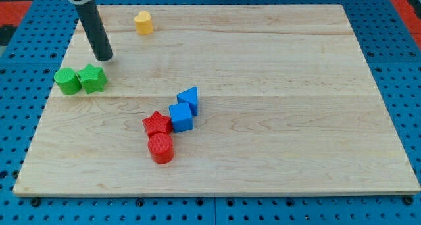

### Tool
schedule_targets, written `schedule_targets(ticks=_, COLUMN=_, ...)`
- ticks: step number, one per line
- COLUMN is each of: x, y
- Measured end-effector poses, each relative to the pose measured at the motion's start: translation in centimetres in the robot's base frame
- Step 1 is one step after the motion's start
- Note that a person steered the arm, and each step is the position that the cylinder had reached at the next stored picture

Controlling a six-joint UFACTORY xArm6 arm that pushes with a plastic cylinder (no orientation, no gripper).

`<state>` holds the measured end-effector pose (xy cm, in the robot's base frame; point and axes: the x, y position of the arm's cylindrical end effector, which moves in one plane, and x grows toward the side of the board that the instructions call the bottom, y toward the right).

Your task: Push the green blocks into the blue blocks

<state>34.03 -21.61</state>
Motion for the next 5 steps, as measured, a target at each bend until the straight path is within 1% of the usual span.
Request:
schedule_targets(ticks=1, x=2.5, y=-6.4)
schedule_targets(ticks=2, x=2.8, y=-8.8)
schedule_targets(ticks=3, x=5.9, y=-8.5)
schedule_targets(ticks=4, x=6.2, y=-8.0)
schedule_targets(ticks=5, x=6.2, y=-2.8)
